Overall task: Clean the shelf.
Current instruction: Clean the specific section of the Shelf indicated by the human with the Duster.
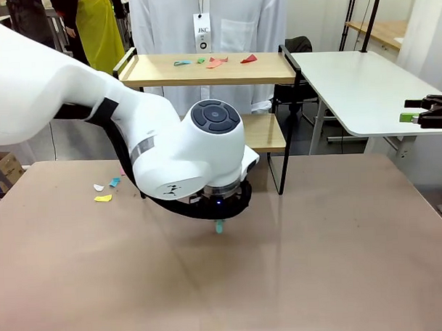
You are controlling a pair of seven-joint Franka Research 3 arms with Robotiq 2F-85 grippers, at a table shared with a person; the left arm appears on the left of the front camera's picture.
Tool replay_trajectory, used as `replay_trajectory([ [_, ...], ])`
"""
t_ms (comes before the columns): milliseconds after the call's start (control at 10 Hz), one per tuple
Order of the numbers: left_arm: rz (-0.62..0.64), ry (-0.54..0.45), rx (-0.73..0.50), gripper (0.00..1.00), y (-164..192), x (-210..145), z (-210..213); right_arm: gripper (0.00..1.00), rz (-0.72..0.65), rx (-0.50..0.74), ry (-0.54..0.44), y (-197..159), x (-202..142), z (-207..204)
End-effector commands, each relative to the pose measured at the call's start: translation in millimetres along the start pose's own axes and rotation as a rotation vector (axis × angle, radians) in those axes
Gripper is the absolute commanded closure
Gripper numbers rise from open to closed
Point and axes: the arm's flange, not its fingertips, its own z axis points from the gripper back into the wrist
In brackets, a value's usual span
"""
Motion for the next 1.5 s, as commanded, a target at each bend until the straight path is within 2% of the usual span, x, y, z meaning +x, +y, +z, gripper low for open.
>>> replay_trajectory([
  [0,0.003,0.018,0.052,0.87,23,0,7,0.00,-0.009,0.000,0.015,1,4,-1],
  [300,0.017,0.051,0.165,0.87,56,-1,3,0.00,-0.009,0.000,0.015,1,4,-1],
  [500,0.051,0.052,0.325,0.87,89,-5,9,0.00,-0.009,0.000,0.015,1,4,-1],
  [700,0.090,-0.001,0.460,0.87,107,-14,24,0.00,-0.009,0.000,0.015,1,4,-1],
  [800,0.103,-0.043,0.472,0.87,109,-18,32,0.00,-0.009,0.000,0.015,1,4,-1],
  [900,0.082,-0.082,0.434,0.87,103,-21,37,0.00,-0.009,0.000,0.015,1,4,-1],
  [1000,0.063,0.013,0.413,0.87,106,-8,24,0.00,-0.009,0.000,0.015,1,4,-1],
  [1400,0.063,0.013,0.413,0.87,106,-8,24,0.00,-0.009,0.000,0.015,1,4,-1],
])
